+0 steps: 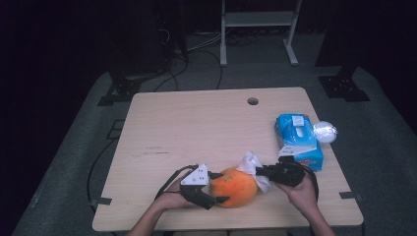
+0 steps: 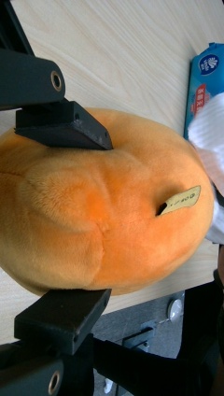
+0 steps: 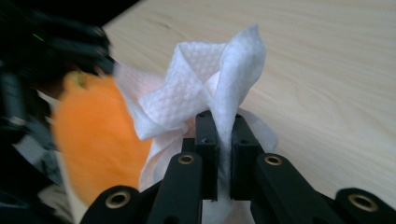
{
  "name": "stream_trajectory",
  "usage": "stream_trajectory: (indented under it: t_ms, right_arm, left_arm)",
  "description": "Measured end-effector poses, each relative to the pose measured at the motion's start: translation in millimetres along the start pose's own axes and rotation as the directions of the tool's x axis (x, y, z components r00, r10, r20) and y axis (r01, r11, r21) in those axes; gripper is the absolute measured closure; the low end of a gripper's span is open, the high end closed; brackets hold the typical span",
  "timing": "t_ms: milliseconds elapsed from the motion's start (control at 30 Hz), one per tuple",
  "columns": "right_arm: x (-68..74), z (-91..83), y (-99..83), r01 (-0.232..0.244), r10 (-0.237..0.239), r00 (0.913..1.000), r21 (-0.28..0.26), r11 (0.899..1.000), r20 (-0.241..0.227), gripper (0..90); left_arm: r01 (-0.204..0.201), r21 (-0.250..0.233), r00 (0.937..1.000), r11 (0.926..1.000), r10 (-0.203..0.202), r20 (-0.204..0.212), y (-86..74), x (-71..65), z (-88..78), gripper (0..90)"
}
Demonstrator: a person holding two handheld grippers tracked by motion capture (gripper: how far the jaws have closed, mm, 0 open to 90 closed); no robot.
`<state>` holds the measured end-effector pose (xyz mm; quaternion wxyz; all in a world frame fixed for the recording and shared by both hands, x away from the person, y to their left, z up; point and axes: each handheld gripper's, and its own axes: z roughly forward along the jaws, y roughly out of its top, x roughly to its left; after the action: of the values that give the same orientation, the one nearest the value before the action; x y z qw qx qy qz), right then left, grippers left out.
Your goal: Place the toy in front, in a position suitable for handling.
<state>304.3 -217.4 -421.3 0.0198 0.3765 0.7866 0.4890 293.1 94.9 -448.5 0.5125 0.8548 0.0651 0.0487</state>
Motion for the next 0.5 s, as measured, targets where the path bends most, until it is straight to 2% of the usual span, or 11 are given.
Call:
stream_trajectory:
  t_ms: [67,133,233,300,433,500]
  right_arm:
    - [7.3,-1.2,4.2,0.024,-0.024,0.9997,-0.008,1.0,-0.005,83.7]
    - [8.6,2.9,3.6,0.038,-0.038,0.9993,0.014,0.999,-0.003,83.7]
    - [1.0,6.5,-0.8,0.012,-0.013,0.9998,0.041,0.999,0.017,83.8]
    - [2.1,3.6,0.6,0.005,-0.005,0.9998,0.025,1.0,0.02,83.9]
    - [24.7,3.6,11.3,0.074,-0.075,0.997,-0.015,0.997,-0.021,83.9]
    - [30.7,5.9,14.1,0.103,-0.103,0.9944,-0.012,0.995,-0.021,83.9]
  left_arm:
    - [0.005,-0.002,1.0,1.0,-0.005,0.001,0.0,0.4,0.2,27.9]
    - [0.003,0.0,1.0,1.0,-0.003,-0.002,0.1,0.6,-0.5,27.9]
    - [0.011,0.001,0.9999,0.9999,-0.011,-0.008,1.6,0.6,0.0,27.9]
    - [0.007,0.004,0.9999,1.0,-0.007,-0.012,4.1,-0.3,2.2,27.9]
    - [0.004,0.001,0.9998,1.0,-0.004,-0.021,8.1,-2.9,7.8,27.0]
    - [0.007,-0.004,0.9997,1.0,-0.007,-0.023,7.1,-2.8,6.5,27.0]
